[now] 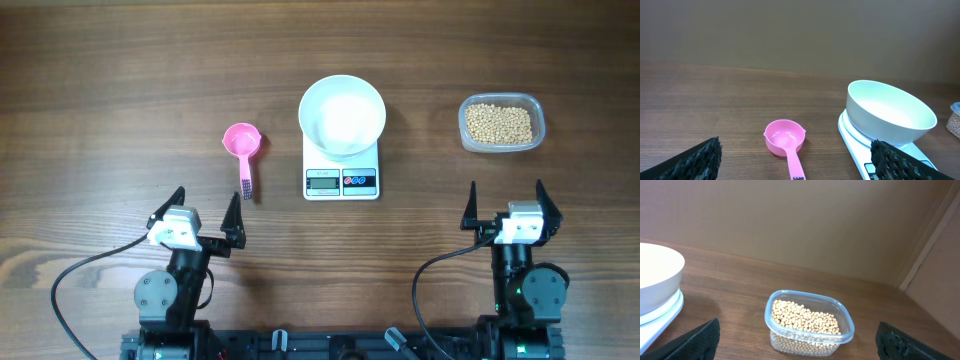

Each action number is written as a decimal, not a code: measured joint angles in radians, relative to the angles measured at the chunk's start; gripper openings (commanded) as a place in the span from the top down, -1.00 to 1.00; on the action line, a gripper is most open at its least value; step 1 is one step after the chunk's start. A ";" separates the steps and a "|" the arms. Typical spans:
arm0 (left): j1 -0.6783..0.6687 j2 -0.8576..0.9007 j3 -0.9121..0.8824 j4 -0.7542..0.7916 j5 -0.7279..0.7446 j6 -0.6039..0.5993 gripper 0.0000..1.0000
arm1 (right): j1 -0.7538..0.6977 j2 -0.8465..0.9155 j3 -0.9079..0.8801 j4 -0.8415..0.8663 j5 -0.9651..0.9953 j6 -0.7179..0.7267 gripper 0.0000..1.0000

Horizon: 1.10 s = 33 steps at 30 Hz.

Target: Scoop item into bowl and weigh 150g on scale

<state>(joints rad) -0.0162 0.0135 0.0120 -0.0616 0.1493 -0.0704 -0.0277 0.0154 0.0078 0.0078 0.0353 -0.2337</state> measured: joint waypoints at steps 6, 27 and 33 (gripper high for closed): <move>0.000 0.000 -0.002 0.027 0.016 -0.004 -1.00 | 0.000 0.000 0.000 0.000 0.000 0.000 -0.99; -0.002 0.289 0.322 -0.043 0.194 -0.232 -1.00 | 0.000 0.000 0.000 0.000 0.000 0.000 -0.99; -0.044 0.606 0.579 -0.219 0.195 -0.172 -1.00 | 0.000 0.001 0.000 0.000 0.000 0.000 -0.99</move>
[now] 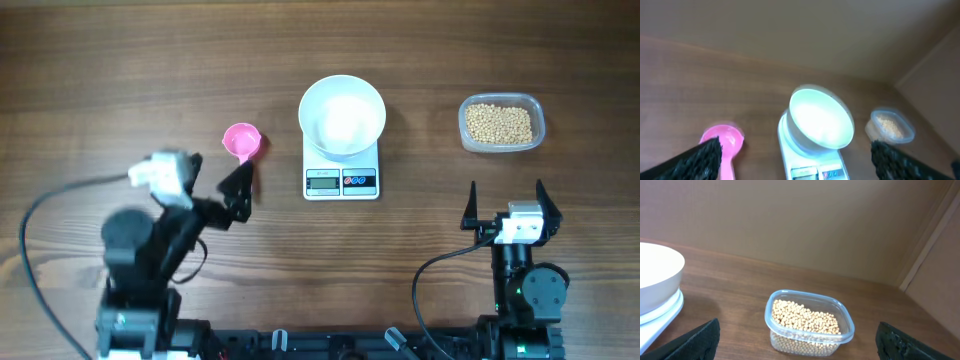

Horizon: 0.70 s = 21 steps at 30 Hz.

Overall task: Scoop item into bowl and weigh 150g on scale
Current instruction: 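Move the left gripper over the pink scoop handle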

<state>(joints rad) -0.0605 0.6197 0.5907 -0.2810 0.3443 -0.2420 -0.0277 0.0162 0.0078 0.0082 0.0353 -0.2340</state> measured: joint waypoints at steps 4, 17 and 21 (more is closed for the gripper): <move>-0.084 0.237 0.234 -0.200 -0.103 0.049 -0.99 | 0.000 0.000 0.000 0.000 0.000 0.000 -0.99; -0.285 0.607 0.454 -0.341 -0.340 0.134 -1.00 | 0.000 0.000 0.000 0.000 0.000 0.000 -0.99; -0.285 0.655 0.454 -0.356 -0.336 0.133 -1.00 | 0.000 0.000 0.000 0.000 0.000 0.000 -0.99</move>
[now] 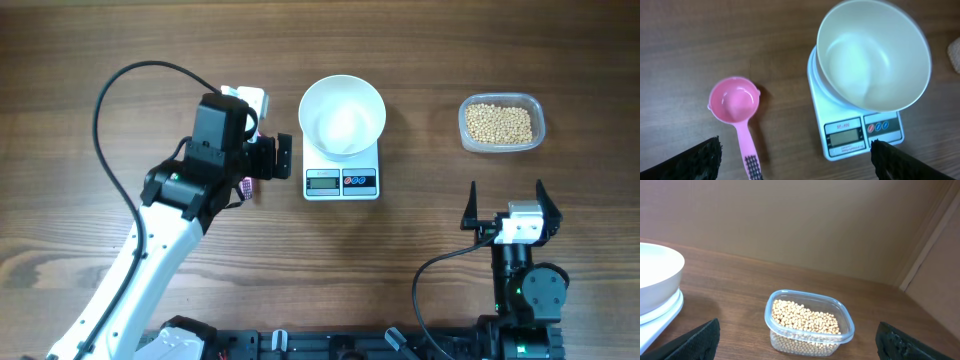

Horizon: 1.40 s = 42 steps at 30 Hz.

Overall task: Scoop item into bowl and weigh 150g on scale
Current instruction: 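Move the left gripper over the pink scoop handle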

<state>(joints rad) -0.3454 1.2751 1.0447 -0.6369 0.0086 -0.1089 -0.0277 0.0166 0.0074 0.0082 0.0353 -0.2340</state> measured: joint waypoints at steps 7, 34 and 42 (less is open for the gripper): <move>0.002 0.048 0.000 -0.097 -0.041 -0.067 -1.00 | 0.000 0.000 0.000 0.000 0.000 0.000 -1.00; 0.087 0.339 0.000 -0.080 -0.113 -0.279 -0.78 | 0.000 0.000 0.000 0.000 0.000 0.000 -0.99; 0.087 0.412 0.000 -0.047 -0.112 -0.279 -0.68 | 0.000 0.000 0.000 0.000 0.000 0.000 -1.00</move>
<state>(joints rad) -0.2584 1.6875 1.0451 -0.6834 -0.1032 -0.3882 -0.0277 0.0166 0.0074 0.0082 0.0353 -0.2340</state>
